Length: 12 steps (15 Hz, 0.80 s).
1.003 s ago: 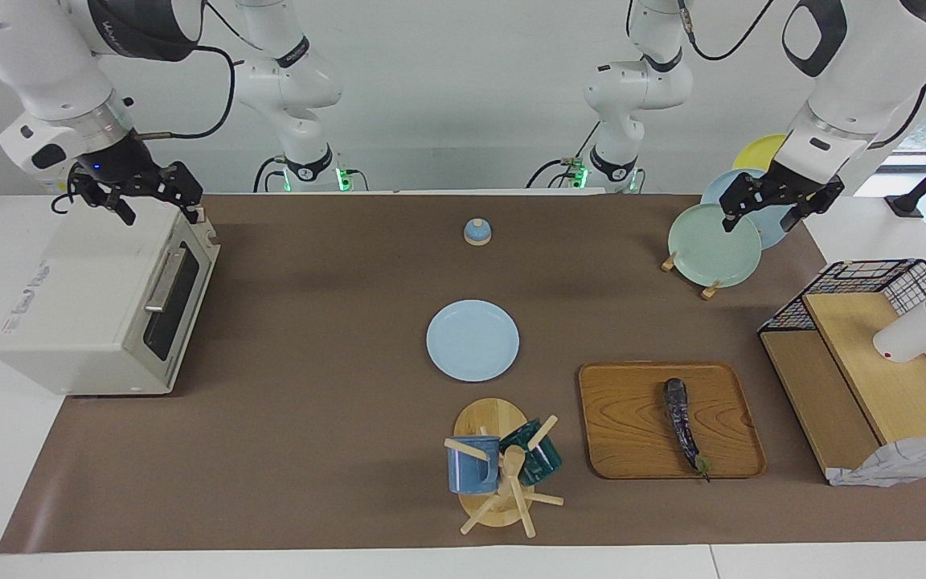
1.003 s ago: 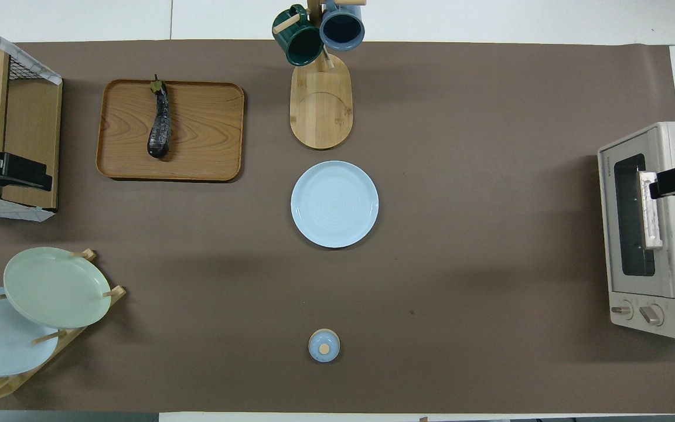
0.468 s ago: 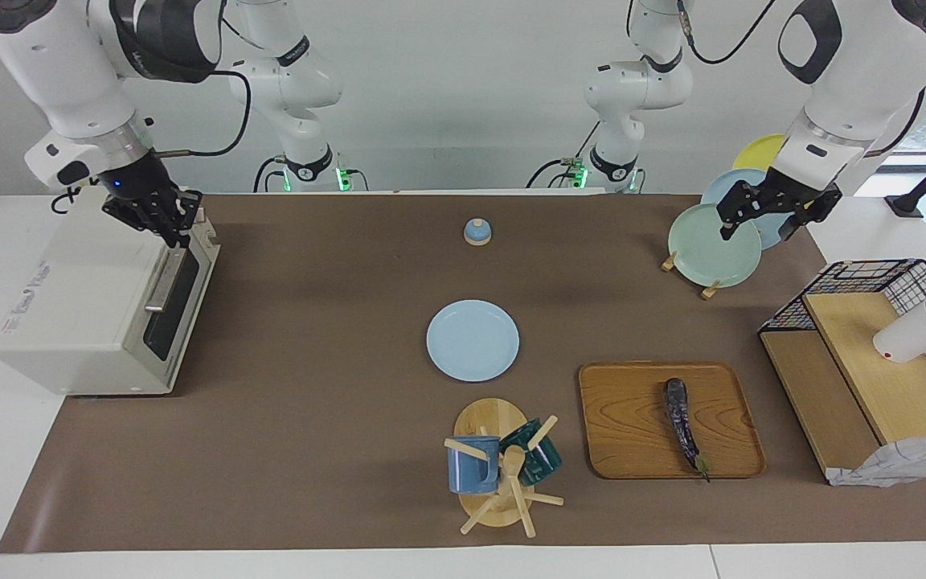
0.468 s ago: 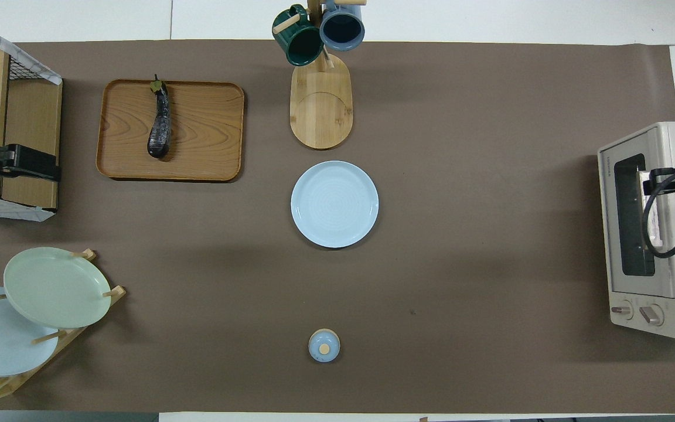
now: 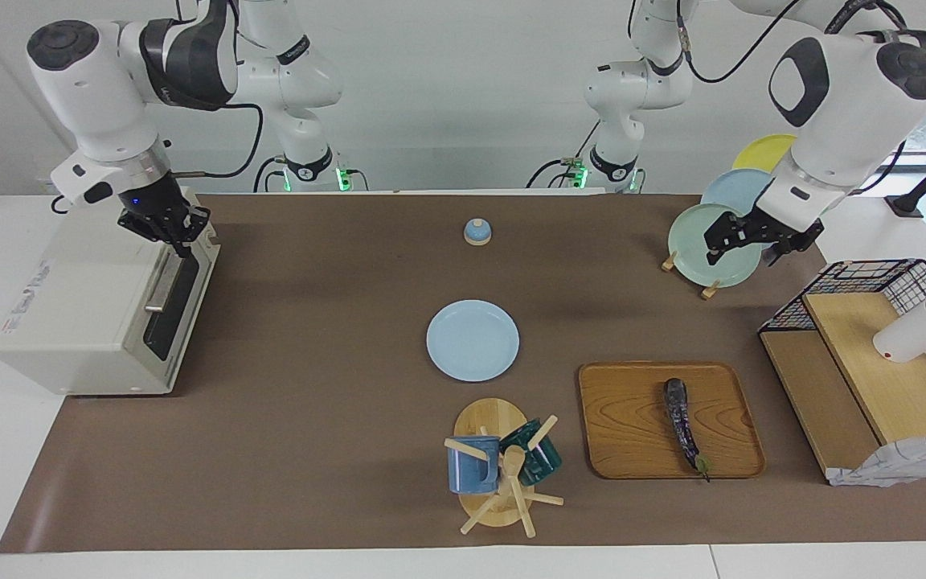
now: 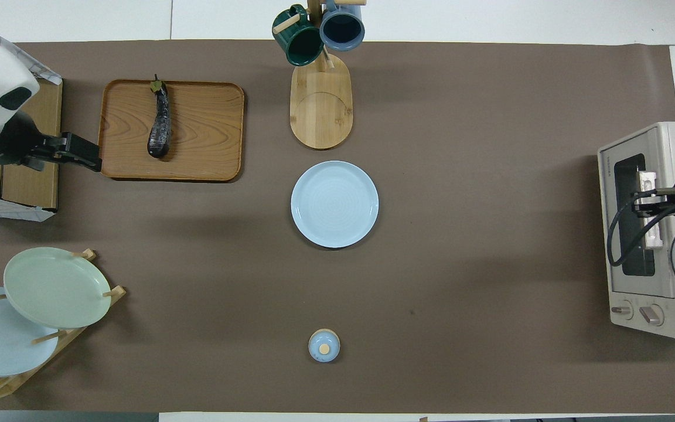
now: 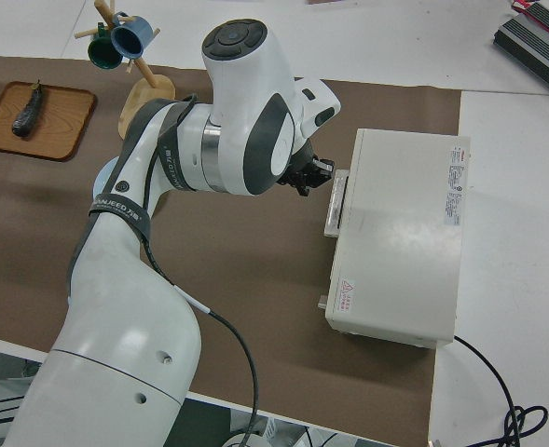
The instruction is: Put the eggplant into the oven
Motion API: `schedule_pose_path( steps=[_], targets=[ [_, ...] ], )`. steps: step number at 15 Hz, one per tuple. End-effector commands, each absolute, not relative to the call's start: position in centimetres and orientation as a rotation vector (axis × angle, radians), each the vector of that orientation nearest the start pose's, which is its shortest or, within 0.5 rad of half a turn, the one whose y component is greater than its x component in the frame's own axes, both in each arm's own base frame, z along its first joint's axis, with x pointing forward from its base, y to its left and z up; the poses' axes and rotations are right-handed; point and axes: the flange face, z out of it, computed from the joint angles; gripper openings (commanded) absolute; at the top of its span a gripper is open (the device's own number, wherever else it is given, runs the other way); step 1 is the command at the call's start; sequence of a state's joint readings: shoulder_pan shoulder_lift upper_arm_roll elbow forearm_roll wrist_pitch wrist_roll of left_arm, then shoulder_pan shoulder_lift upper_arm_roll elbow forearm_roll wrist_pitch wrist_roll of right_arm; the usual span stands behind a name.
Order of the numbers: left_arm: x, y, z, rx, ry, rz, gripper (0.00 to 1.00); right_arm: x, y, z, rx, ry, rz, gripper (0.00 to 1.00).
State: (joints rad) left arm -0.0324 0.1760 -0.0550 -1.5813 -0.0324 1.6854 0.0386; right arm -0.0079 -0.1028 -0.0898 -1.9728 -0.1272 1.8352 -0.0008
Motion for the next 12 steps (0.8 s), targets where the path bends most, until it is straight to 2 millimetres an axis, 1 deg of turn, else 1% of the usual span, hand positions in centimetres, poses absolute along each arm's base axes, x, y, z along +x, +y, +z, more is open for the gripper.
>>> schedule_pose_path(
  steps=[1,2,4,6,8,10,12],
  targets=[
    [62.9,-6.7,50.6,-3.187,0.227,0.078,1.0,52.3,-7.0,49.3,-3.264,0.154,0.076,0.0],
    [63.4,-7.6,49.3,-3.185,0.247,0.081,1.0,52.4,-7.0,49.0,-3.264,0.154,0.081,0.0],
    [64.7,-8.2,47.2,-3.187,0.255,0.033,1.0,52.4,-7.1,48.9,-3.264,0.151,0.089,0.0],
    [66.1,-8.3,43.8,-3.173,0.278,0.051,1.0,52.3,-7.7,48.8,-3.265,0.155,0.096,0.0],
    [67.1,-8.3,41.5,-3.166,0.346,0.02,1.0,52.0,-7.9,48.3,-3.263,0.151,0.113,0.0],
    [68.0,-8.0,38.7,-3.155,0.394,0.031,1.0,51.9,-8.6,47.8,-3.278,0.158,0.134,0.0],
    [68.7,-8.2,36.1,-3.166,0.388,0.018,1.0,51.7,-9.1,47.5,-3.336,0.123,0.152,0.0]
  ],
)
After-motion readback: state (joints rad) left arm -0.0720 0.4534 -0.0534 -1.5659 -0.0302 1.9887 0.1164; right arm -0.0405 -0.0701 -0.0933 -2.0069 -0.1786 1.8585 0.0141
